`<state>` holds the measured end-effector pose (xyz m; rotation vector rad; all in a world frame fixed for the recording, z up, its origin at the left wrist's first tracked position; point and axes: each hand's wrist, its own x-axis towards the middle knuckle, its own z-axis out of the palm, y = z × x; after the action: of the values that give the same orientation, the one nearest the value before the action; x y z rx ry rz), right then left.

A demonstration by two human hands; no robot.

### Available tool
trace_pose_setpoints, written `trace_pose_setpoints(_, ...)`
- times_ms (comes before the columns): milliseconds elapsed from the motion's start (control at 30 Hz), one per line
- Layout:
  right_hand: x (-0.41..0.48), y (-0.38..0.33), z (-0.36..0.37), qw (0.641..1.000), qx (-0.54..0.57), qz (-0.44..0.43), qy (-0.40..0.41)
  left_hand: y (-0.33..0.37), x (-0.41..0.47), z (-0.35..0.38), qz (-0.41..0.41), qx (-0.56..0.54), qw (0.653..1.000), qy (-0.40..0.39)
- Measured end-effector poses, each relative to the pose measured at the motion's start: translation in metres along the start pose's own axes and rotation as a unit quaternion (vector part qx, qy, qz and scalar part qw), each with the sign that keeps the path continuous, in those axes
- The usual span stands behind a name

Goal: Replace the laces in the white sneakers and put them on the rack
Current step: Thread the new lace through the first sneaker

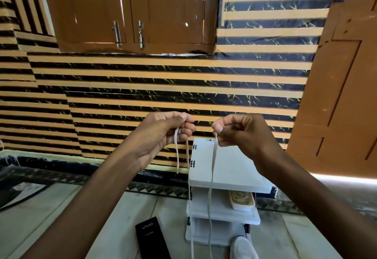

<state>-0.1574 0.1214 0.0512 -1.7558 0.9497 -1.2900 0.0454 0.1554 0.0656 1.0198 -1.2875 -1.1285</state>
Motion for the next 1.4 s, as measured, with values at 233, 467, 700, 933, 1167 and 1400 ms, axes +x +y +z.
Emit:
trace_pose_setpoints(233, 0.009, -0.018, -0.004, 0.999, 0.028, -0.01, 0.015, 0.016, -0.003, 0.002, 0.036, 0.018, 0.998, -0.044)
trace_pose_setpoints(467, 0.018, -0.043, -0.013, 0.998, 0.004, -0.037, 0.047, 0.023, -0.007, 0.001, 0.065, 0.025, 0.996, -0.056)
trace_pose_setpoints(700, 0.014, -0.054, -0.016, 0.997, -0.019, -0.044, 0.067, 0.022, -0.004, 0.011, 0.141, 0.215, 0.965, 0.05)
trace_pose_setpoints(933, 0.013, -0.067, -0.022, 0.997, -0.017, -0.039, 0.062, 0.033, 0.004, 0.022, 0.155, 0.17, 0.972, 0.044)
trace_pose_setpoints(1167, 0.008, -0.071, -0.021, 0.999, -0.013, -0.021, 0.024, 0.027, 0.0, 0.034, 0.15, 0.115, 0.982, 0.024)
trace_pose_setpoints(1400, -0.018, -0.017, -0.005, 0.998, 0.049, 0.021, -0.033, -0.039, -0.008, 0.037, 0.173, 0.108, 0.978, 0.042)
